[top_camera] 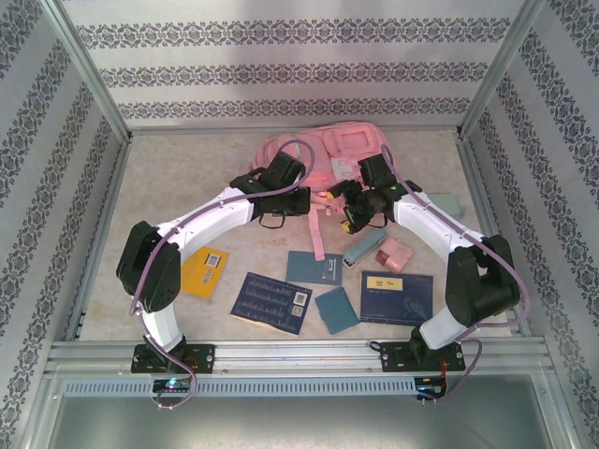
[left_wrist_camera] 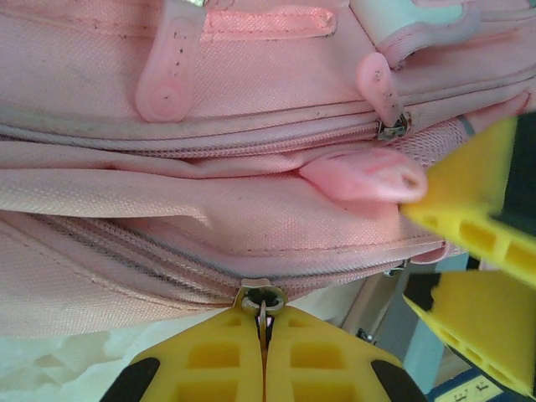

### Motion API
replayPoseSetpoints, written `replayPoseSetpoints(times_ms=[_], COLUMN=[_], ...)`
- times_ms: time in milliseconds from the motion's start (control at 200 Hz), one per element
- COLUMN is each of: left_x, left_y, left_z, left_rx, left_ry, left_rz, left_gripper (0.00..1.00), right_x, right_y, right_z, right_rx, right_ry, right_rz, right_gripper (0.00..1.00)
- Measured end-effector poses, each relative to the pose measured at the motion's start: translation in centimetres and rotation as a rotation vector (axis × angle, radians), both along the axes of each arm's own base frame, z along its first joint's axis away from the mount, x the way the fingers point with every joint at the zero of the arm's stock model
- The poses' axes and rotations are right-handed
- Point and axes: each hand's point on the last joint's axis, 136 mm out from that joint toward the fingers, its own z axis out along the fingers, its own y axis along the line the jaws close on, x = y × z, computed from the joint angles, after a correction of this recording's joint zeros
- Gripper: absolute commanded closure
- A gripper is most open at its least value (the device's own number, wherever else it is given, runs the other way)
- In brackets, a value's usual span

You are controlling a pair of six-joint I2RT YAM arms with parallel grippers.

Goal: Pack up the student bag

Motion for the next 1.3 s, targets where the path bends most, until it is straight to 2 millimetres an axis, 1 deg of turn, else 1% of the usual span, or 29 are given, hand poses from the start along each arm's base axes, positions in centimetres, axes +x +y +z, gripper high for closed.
replayPoseSetpoints(times_ms=[45, 105, 210, 285, 305, 425, 600, 744, 854, 1044, 1174, 1299], left_x=[-0.1, -0.2, -0.5, -0.7, -0.8, -1.2, -1.8, -2.9, -3.6, -4.5, -4.9, -5.2], left_y=[0.0, 0.0, 0.1, 0.1, 0.1, 0.3, 0.9, 2.0, 2.8, 5.3, 7.7, 9.8], left_z=[0.1, 0.2, 0.7, 1.4, 1.6, 2.2, 2.2, 2.3, 2.1, 1.2, 0.6, 0.1], left_rx=[-0.006, -0.009, -0.016, -0.027, -0.03, -0.034, -0.019, -0.009, 0.0, 0.015, 0.023, 0.023], left_ry=[0.005, 0.009, 0.011, 0.005, 0.003, 0.0, 0.002, -0.002, 0.0, 0.017, 0.025, 0.033], left_rz=[0.002, 0.003, 0.006, 0.005, 0.004, 0.002, -0.005, -0.003, 0.004, 0.041, 0.086, 0.126], left_gripper=[1.0, 1.0, 1.0, 1.0, 1.0, 1.0, 1.0, 1.0, 1.0, 1.0, 1.0, 1.0], right_x=[0.7, 1.4, 1.6, 1.7, 1.7, 1.8, 2.0, 2.4, 2.9, 3.7, 4.3, 4.9], right_y=[0.1, 0.1, -0.4, -0.5, -0.5, -0.5, -1.1, -1.9, -1.7, -1.1, -1.7, -2.3], right_z=[0.4, 0.8, 0.7, 0.8, 0.9, 1.3, 1.7, 2.0, 2.1, 2.5, 2.8, 2.2], right_rx=[0.009, 0.012, -0.022, -0.044, -0.043, -0.056, -0.039, -0.007, 0.013, -0.012, -0.029, -0.017], right_ry=[-0.028, -0.057, -0.074, -0.09, -0.091, -0.123, -0.16, -0.178, -0.191, -0.225, -0.236, -0.21], right_rz=[-0.013, -0.031, -0.029, -0.006, -0.006, 0.051, 0.131, 0.188, 0.252, 0.358, 0.382, 0.385], right_gripper=[0.37, 0.52, 0.81, 0.97, 1.0, 1.0, 1.0, 1.0, 1.0, 1.0, 1.0, 1.0])
